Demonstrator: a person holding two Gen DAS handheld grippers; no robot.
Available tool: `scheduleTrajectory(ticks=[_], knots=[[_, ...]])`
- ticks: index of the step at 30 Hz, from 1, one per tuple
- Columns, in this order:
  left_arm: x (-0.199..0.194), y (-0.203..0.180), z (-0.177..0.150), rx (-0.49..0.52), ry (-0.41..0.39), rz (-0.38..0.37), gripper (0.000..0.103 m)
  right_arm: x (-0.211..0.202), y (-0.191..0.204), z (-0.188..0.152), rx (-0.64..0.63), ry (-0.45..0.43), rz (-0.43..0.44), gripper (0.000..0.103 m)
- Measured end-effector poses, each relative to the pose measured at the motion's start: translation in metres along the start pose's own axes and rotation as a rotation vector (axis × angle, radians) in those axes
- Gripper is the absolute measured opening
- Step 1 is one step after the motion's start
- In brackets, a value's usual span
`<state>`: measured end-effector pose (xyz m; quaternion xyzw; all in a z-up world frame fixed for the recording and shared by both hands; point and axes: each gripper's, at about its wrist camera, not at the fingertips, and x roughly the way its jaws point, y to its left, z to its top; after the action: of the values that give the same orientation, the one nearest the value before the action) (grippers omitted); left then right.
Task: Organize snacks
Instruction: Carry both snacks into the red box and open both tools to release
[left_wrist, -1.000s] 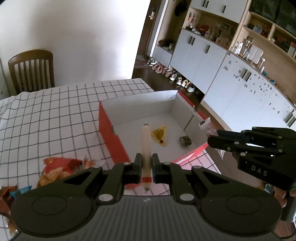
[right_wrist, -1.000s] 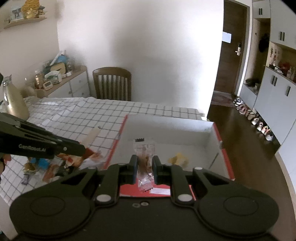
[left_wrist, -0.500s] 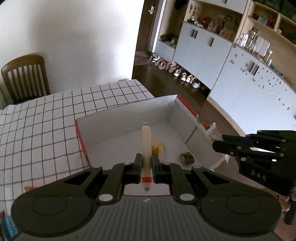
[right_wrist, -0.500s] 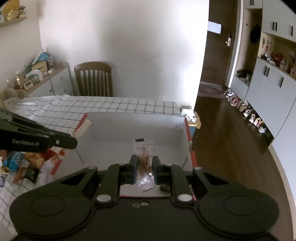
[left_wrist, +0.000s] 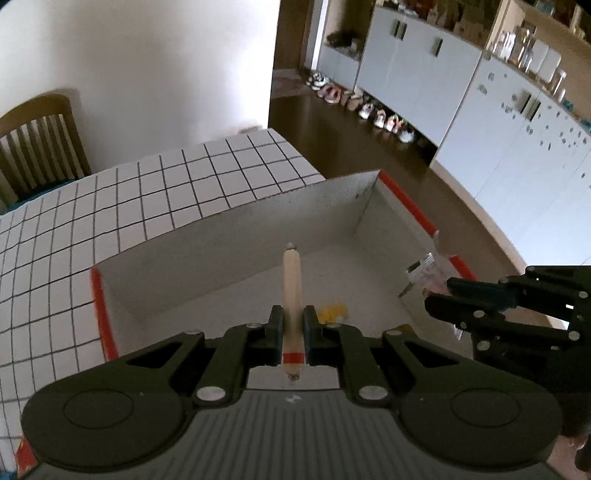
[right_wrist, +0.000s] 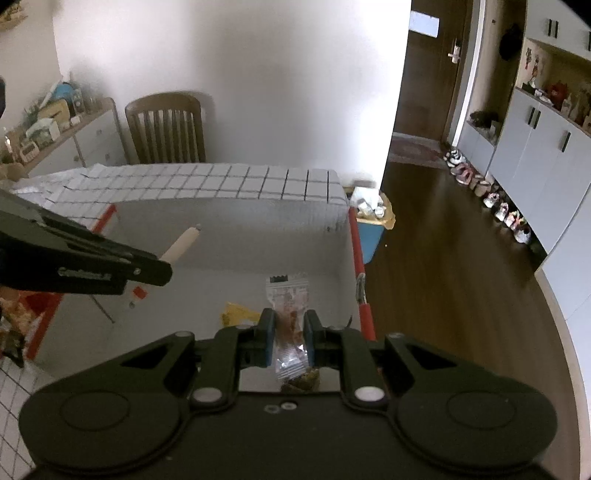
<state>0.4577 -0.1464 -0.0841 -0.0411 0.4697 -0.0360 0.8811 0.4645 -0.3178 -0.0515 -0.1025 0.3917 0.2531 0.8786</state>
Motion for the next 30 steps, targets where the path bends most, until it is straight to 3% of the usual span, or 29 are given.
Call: scheduleTrajectory(ticks=[12,30], knots=[[0.058,0.002,0.012,-0.014,0.112,0.059,0.011,0.045,-0.001,0.004,-0.044,0.1,0.007,0.016],[0.103,0.008,0.006,-0.041,0.235,0.073,0.011,0.069,0.007,-0.003,-0.114,0.179,0.033,0.016]])
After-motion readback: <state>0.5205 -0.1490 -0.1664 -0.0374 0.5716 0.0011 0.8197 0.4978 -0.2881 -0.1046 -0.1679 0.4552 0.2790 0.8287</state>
